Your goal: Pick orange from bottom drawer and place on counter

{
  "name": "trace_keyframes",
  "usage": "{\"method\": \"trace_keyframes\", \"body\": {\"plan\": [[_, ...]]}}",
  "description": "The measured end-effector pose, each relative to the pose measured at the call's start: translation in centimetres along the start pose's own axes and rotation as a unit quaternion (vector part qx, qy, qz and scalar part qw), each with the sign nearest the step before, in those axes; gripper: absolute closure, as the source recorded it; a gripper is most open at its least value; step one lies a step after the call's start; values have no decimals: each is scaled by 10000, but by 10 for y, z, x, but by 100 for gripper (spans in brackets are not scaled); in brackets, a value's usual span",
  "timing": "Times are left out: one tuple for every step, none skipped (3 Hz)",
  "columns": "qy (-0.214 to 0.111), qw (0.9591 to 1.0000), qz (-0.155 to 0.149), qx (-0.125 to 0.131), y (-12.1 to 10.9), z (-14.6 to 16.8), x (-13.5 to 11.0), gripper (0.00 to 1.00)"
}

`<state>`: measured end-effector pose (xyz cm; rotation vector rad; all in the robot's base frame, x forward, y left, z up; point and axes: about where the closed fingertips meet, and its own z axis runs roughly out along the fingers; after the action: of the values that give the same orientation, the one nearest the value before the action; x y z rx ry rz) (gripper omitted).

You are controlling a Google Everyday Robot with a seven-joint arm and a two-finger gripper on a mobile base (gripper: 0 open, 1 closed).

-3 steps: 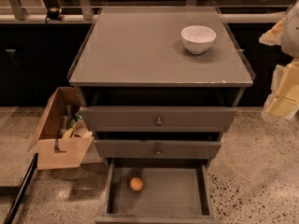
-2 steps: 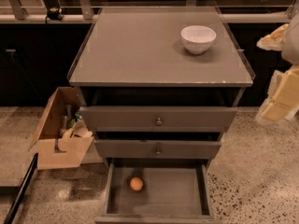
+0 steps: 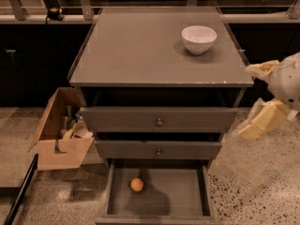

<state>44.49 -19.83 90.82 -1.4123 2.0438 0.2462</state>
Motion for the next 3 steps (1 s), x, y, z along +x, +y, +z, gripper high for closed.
{"method": "trace_keyframes", "body": {"plan": [[-404,9980,484,48,9,39,6,0],[-454,9961,747,130,12,60,9,0],[-424,9952,870,115,17,86,12,0]]}}
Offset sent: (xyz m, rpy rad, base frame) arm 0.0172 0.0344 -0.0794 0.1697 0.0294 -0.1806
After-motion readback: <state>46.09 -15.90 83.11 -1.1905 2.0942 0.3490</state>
